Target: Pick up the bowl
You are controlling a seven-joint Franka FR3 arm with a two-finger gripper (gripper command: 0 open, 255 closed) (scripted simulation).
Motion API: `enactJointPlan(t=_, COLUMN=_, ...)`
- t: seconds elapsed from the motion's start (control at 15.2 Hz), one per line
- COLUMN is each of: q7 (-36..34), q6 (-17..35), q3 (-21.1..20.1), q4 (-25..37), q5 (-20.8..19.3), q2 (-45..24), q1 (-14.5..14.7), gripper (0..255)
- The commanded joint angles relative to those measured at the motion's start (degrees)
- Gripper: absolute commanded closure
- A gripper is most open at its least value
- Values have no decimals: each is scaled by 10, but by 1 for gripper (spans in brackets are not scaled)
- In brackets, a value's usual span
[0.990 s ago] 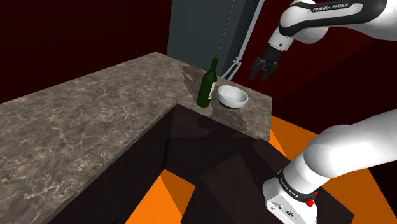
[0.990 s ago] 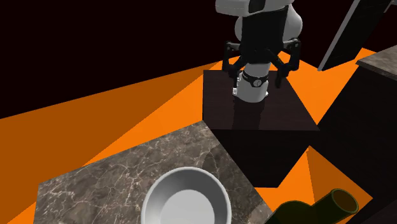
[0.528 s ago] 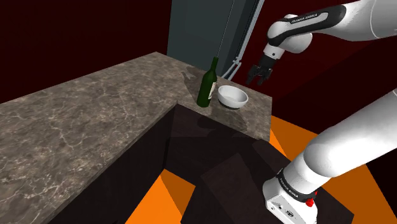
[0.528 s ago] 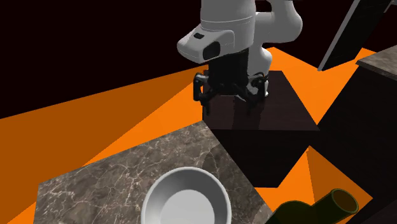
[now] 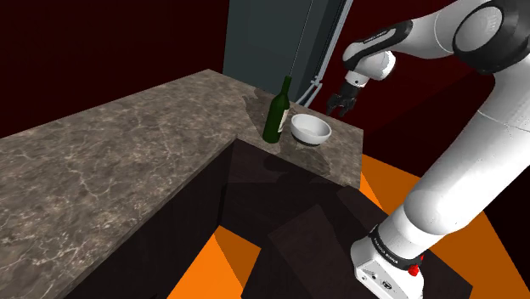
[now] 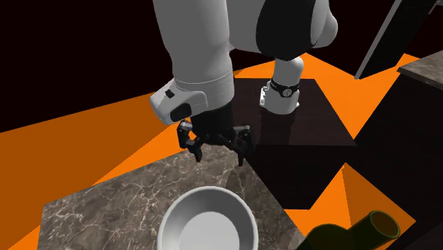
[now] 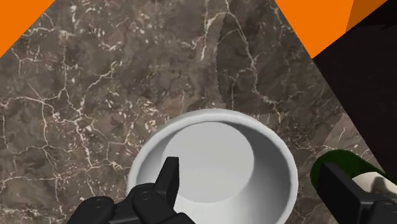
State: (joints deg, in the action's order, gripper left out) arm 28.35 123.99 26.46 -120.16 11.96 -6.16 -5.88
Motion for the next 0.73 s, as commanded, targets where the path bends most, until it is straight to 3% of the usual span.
enactJointPlan(t=0.0, q7=25, q6=7, q3=1, q4=32, q5=27, q2=-47, q1=-11, gripper=0)
enactJointPlan(t=0.66, q7=109, q6=-9, q3=-26, q4=249, q5=125, q2=-277, q1=-104, gripper=0)
